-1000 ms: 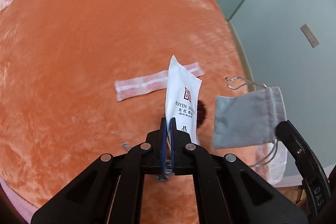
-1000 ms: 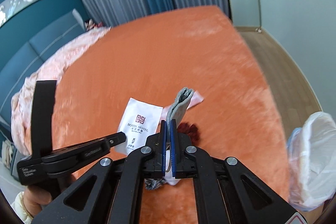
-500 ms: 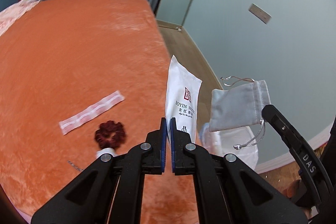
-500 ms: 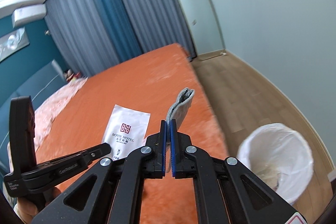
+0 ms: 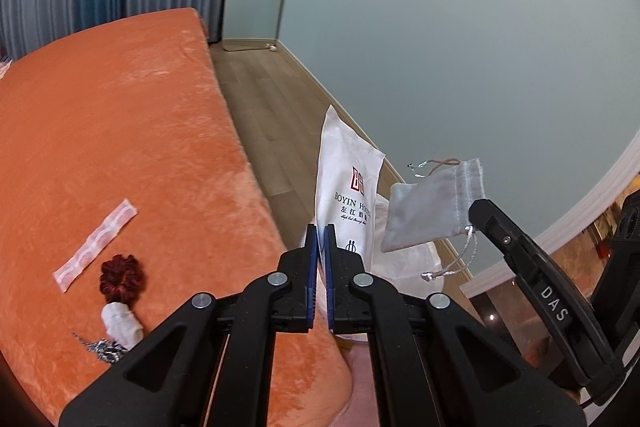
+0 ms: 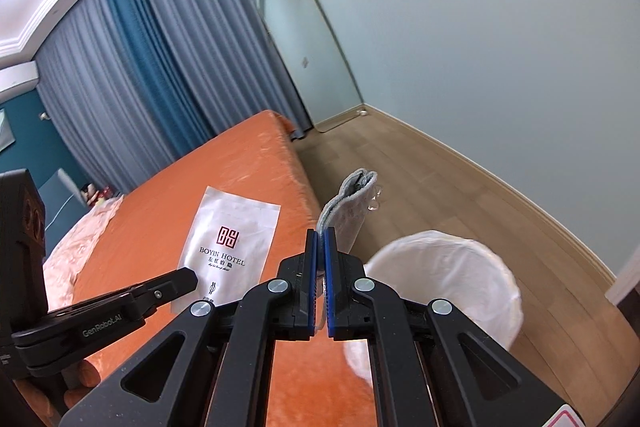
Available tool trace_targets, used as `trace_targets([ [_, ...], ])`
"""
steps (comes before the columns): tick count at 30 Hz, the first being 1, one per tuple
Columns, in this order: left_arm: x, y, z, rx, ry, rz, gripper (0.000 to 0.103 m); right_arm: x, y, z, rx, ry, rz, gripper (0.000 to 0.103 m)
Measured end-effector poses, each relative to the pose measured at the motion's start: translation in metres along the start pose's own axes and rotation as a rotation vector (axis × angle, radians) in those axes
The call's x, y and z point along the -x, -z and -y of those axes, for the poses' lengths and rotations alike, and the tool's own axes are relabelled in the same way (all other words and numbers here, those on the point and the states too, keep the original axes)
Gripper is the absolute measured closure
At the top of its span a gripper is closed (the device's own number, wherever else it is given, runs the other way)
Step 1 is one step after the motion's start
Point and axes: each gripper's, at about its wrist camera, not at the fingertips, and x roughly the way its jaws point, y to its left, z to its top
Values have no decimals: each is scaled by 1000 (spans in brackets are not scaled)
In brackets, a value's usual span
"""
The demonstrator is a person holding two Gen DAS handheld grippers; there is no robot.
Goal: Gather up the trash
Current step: 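Carry the hotel packet and grey pouch over the bin and open both tools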
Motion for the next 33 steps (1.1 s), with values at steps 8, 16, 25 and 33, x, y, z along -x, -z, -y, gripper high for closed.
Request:
trace_targets([
  [8,-27,3,39,-63,49,-43,100,4,3,32,-47,37,4,100],
  [16,-48,1,63,-84,57,-71,92,-4,4,52,-64,79,-12,89],
  [25,-43,4,61,-73,10,-64,72,-2,10,54,-62,81,-23,74],
  [33,-30,4,44,-41,-17,-44,66,-3,12,39,-26,67,-33,69],
])
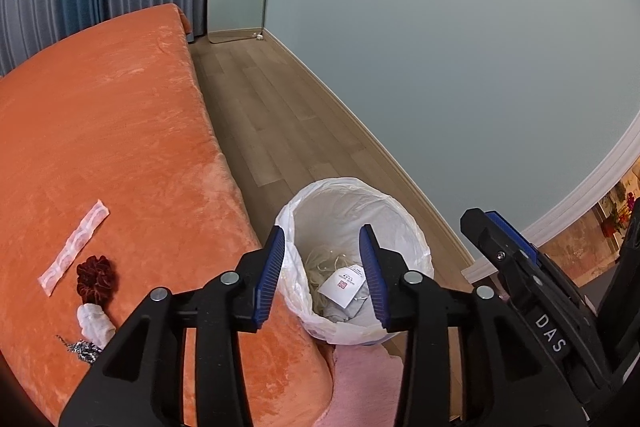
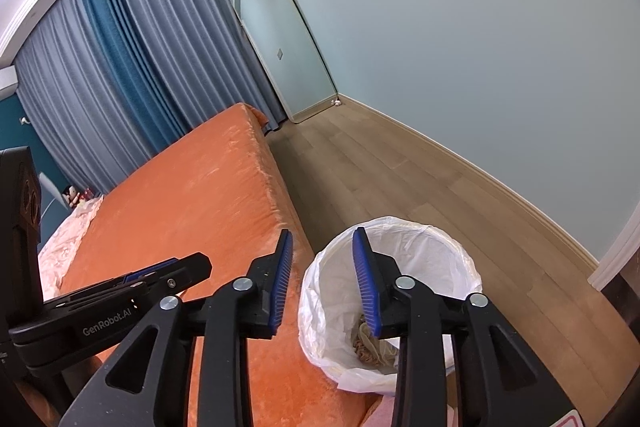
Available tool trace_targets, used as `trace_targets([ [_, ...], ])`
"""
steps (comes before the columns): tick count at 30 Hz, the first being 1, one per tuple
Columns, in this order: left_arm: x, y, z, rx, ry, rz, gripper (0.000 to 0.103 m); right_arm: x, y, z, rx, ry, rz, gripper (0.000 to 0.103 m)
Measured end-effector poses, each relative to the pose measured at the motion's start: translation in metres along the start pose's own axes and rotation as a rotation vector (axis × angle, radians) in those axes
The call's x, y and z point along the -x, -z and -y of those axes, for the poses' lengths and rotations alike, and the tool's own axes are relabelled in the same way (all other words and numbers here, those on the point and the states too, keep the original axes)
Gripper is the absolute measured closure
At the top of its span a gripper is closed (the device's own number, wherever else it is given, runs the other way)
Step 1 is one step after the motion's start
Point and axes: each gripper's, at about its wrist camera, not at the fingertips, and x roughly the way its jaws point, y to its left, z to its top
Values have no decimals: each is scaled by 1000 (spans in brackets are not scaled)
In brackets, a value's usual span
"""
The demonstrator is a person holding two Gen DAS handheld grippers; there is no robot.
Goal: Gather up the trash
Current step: 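Carry the hotel packet and grey pouch over the bin and open both tools, then move both tools back over the remaining items on the bed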
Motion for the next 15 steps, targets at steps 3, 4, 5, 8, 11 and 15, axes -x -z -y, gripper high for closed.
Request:
trace_targets([
  [3,4,2,-8,13,-9,6,66,-1,0,-7,13,-6,-3,65],
  [4,6,3,-11,19,-14,8,66,-1,1,-10,19,-8,-7,65],
  [5,7,3,-15,25,-20,9,66,-3,1,-12,26,-10,-11,64],
  [8,12,6,-26,44,-32,14,65,-7,3,-22,44,-19,-22,63],
  [11,17,9,-37,63,-45,19,64,-9,7,-33,65,-31,-33,60],
  [15,23,12,-52,92,-60,26,62,-12,10,-49,96,-49,-46,59],
])
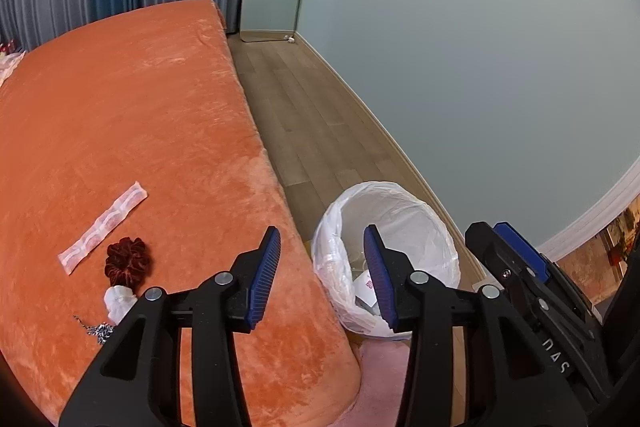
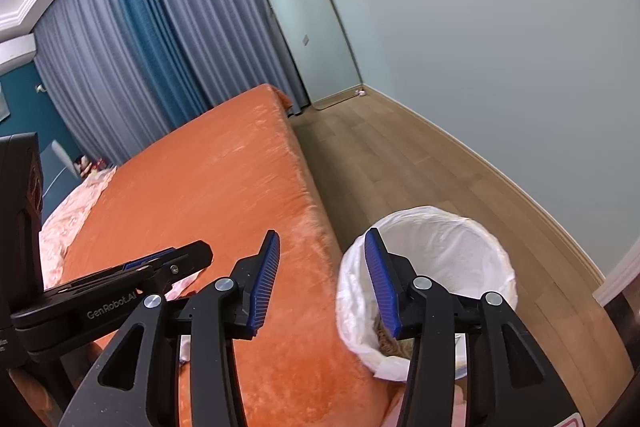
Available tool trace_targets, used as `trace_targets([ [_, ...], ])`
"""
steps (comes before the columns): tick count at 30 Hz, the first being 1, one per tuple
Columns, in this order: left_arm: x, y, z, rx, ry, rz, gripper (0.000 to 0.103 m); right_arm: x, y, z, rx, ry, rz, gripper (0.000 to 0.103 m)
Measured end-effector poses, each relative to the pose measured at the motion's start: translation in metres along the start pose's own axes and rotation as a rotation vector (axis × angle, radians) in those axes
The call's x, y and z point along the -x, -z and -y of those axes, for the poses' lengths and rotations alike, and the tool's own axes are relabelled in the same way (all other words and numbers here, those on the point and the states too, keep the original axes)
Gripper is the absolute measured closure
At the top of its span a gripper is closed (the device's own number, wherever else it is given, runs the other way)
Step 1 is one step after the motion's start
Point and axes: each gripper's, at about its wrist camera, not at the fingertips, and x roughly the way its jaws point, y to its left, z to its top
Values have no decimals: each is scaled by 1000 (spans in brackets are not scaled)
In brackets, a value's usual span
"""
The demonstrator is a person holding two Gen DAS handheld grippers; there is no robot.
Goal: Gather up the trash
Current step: 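Move both tools back over the remaining items on the bed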
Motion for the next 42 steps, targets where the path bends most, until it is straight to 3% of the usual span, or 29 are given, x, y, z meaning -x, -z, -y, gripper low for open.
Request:
trace_targets([
  [14,16,13,-59,108,-51,13,57,-16,11,-59,106,-51,-53,58],
  [20,22,28,-101,183,-98,16,45,-27,22,-91,154,-75,-81,50],
  [23,23,41,-126,229,-143,8,34,-34,33,-108,184,-87,-106,50],
  [34,7,107,-233,414,-257,-101,34,-76,85,-155,253,-129,-228,49],
  [42,-20,147,-277,520,-244,-195,34,-117,130,-184,297,-160,-343,49],
])
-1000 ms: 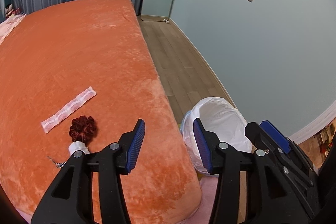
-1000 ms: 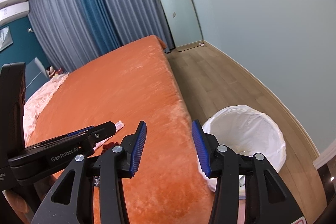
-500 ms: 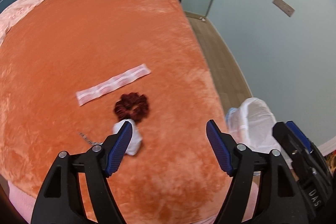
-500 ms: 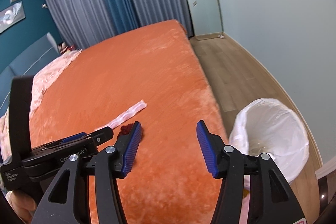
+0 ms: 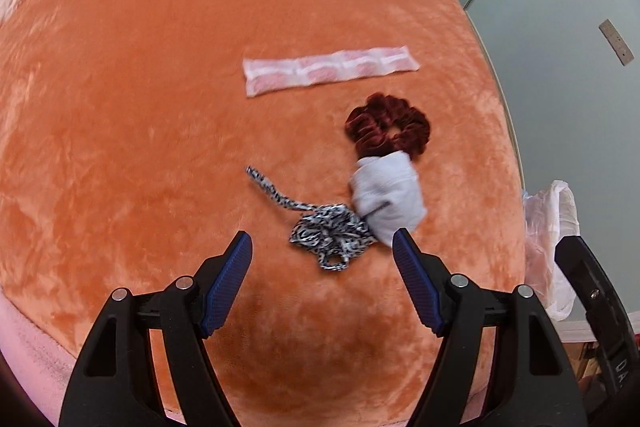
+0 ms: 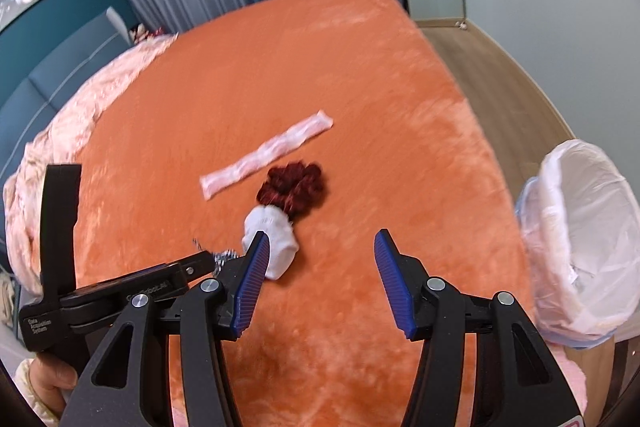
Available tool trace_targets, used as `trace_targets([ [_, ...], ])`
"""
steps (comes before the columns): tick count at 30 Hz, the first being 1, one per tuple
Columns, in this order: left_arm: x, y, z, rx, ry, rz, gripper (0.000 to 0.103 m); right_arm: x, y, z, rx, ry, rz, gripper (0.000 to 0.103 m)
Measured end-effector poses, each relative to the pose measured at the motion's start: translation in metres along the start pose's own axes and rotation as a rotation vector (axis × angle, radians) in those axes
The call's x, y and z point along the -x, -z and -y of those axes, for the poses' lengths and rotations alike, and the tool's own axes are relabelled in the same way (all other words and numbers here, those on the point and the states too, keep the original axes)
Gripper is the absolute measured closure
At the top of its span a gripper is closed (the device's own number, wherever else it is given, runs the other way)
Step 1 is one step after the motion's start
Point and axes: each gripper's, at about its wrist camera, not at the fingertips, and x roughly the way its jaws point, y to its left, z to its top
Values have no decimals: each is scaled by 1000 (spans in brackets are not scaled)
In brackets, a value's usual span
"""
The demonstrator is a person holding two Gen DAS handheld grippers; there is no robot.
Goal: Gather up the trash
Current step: 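Move both tools back over the remaining items on the bed, then grasp the leopard-print hair tie with the left tool while the right tool grasps the white sock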
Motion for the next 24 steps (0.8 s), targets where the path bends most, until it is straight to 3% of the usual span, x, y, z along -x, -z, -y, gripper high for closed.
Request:
trace_targets([
  [6,-28,1,-2,25,49,-63,37,-26,6,-11,29,-1,-55,49],
  [8,-40,2,-1,30,63,-87,44,-30,6,-11,30,2,-66,49],
  [15,-53,0,-13,52,109,-115,96,-49,4,-15,42,-8,-99,49],
  [24,-32,-12,-28,43,70,-52,98,-89,5,-40,78,-57,-162,49],
])
